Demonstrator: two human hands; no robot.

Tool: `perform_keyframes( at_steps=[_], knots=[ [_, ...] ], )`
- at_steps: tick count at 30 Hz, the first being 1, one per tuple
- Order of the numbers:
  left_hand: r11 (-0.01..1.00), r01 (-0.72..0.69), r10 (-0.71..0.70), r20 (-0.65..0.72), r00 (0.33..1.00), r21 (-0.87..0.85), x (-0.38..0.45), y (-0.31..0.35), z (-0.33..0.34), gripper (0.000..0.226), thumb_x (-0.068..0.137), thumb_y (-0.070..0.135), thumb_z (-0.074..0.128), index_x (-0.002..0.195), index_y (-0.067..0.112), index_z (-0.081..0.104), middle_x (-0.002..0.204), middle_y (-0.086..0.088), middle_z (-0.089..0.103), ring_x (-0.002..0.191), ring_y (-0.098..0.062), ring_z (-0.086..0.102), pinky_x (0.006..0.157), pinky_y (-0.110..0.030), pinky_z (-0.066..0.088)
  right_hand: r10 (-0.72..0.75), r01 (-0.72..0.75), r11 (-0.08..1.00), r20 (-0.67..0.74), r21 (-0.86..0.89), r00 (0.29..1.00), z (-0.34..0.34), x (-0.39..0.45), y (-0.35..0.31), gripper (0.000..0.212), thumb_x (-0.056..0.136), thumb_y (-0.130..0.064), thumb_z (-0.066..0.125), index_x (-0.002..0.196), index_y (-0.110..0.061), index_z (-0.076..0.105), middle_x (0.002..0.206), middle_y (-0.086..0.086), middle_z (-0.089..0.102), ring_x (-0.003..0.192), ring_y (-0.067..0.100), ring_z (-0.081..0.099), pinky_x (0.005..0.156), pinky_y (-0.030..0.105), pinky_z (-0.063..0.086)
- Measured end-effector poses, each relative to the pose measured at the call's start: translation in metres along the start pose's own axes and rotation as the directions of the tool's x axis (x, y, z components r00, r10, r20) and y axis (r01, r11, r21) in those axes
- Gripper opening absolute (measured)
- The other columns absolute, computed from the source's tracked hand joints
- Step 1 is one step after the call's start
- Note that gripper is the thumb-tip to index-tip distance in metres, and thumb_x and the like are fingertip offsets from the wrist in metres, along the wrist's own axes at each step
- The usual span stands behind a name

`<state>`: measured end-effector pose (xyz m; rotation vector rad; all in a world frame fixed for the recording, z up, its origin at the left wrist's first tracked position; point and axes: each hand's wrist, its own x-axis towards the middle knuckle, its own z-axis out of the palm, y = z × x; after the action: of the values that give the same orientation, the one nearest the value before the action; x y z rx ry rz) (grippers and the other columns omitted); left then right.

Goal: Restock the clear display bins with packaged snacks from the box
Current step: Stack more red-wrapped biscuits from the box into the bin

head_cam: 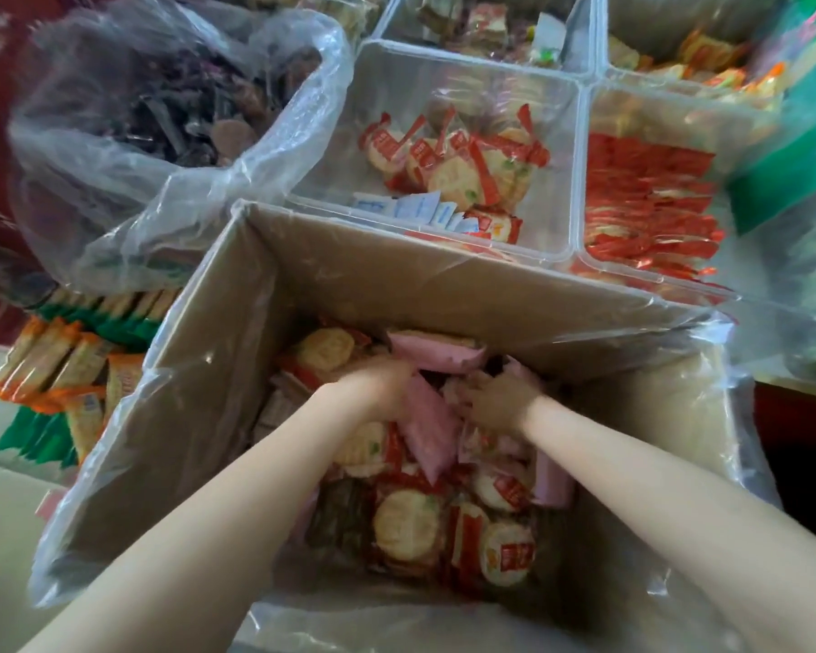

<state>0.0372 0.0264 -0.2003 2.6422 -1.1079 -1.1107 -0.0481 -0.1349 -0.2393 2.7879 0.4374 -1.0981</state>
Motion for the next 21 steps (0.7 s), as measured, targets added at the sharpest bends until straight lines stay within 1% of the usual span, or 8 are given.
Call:
perform_keyframes(
  at_steps=[3, 6, 9, 11, 13, 15, 18, 21],
  knots=[
    [0.965, -0.004, 0.057, 0.193, 0.980, -0.263, -0.002, 0.011, 0.005, 0.056, 0.069, 0.032, 0.078, 0.118, 0.017, 0.054, 0.117, -0.003, 0.061, 0.107, -0.022, 0.059, 0.089, -0.033, 0.051, 0.097, -0.094, 0.994, -0.062, 0.047, 0.993, -0.023, -0.028, 0.006, 0.048, 0.095, -0.022, 0.044, 0.141, -0.022, 0.033, 0.147, 0.007, 0.034, 0.126, 0.030, 0.045, 0.102, 0.046, 0.035],
    [0.864, -0.026, 0.175, 0.251, 0.952, -0.503, -0.013, 0.021, -0.001, 0.036, 0.071, 0.032, 0.079, 0.097, 0.026, 0.055, 0.106, 0.000, 0.066, 0.102, -0.022, 0.063, 0.077, -0.024, 0.053, 0.074, -0.046, 0.991, -0.232, 0.124, 0.970, -0.048, -0.056, -0.010, 0.055, 0.080, -0.029, 0.063, 0.130, -0.021, 0.045, 0.133, 0.007, 0.044, 0.104, 0.035, 0.059, 0.077, 0.036, 0.047],
    [0.661, 0.070, 0.188, 0.255, 0.949, -0.747, -0.029, 0.013, -0.015, 0.043, 0.071, 0.028, 0.077, 0.108, 0.016, 0.059, 0.091, 0.001, 0.067, 0.080, -0.014, 0.064, 0.065, -0.024, 0.051, 0.120, -0.028, 0.969, -0.366, 0.245, 0.923, -0.065, -0.072, -0.015, 0.059, 0.075, -0.037, 0.068, 0.126, -0.019, 0.042, 0.126, 0.005, 0.038, 0.090, 0.037, 0.061, 0.068, 0.034, 0.043],
    [0.466, 0.138, 0.201, 0.257, 0.945, -0.874, -0.036, 0.004, -0.030, 0.059, 0.065, 0.026, 0.075, 0.119, 0.009, 0.058, 0.102, -0.016, 0.066, 0.081, -0.023, 0.061, 0.063, -0.029, 0.050, 0.218, -0.012, 0.908, -0.447, 0.419, 0.867, -0.072, -0.080, -0.011, 0.075, 0.071, -0.044, 0.074, 0.130, -0.019, 0.036, 0.128, 0.001, 0.031, 0.091, 0.033, 0.061, 0.074, 0.037, 0.048],
    [0.340, 0.192, 0.211, 0.274, 0.938, -0.921, -0.043, -0.003, -0.050, 0.066, 0.063, 0.022, 0.073, 0.124, 0.005, 0.056, 0.113, -0.023, 0.062, 0.092, -0.029, 0.059, 0.078, -0.034, 0.050, 0.301, 0.055, 0.827, -0.522, 0.560, 0.798, -0.077, -0.087, -0.013, 0.092, 0.065, -0.048, 0.078, 0.137, -0.018, 0.030, 0.135, -0.003, 0.027, 0.100, 0.026, 0.058, 0.085, 0.038, 0.048],
    [0.296, 0.255, 0.215, 0.325, 0.921, -0.920, -0.052, -0.007, -0.071, 0.051, 0.069, 0.018, 0.067, 0.117, 0.002, 0.059, 0.102, -0.019, 0.066, 0.085, -0.025, 0.062, 0.079, -0.035, 0.050, 0.383, 0.123, 0.746, -0.572, 0.655, 0.725, -0.084, -0.091, -0.019, 0.096, 0.062, -0.046, 0.081, 0.138, -0.017, 0.030, 0.137, -0.004, 0.029, 0.099, 0.017, 0.056, 0.088, 0.033, 0.047],
    [0.177, 0.294, 0.234, 0.330, 0.914, -0.939, -0.062, -0.010, -0.090, 0.021, 0.087, 0.012, 0.046, 0.098, 0.002, 0.061, 0.072, -0.011, 0.069, 0.056, -0.017, 0.065, 0.053, -0.024, 0.053, 0.496, 0.225, 0.605, -0.582, 0.764, 0.645, -0.091, -0.093, -0.026, 0.083, 0.060, -0.036, 0.085, 0.128, -0.015, 0.043, 0.121, -0.004, 0.040, 0.078, 0.007, 0.057, 0.076, 0.011, 0.046],
    [0.103, 0.272, 0.278, 0.290, 0.916, -0.957, -0.067, -0.008, -0.089, 0.030, 0.077, 0.013, 0.060, 0.105, 0.003, 0.060, 0.083, -0.013, 0.071, 0.066, -0.021, 0.069, 0.060, -0.030, 0.056, 0.452, 0.244, 0.627, -0.600, 0.740, 0.660, -0.096, -0.097, -0.024, 0.059, 0.060, -0.027, 0.087, 0.109, -0.010, 0.058, 0.100, -0.003, 0.049, 0.074, -0.004, 0.049, 0.070, 0.006, 0.039]
  ],
)
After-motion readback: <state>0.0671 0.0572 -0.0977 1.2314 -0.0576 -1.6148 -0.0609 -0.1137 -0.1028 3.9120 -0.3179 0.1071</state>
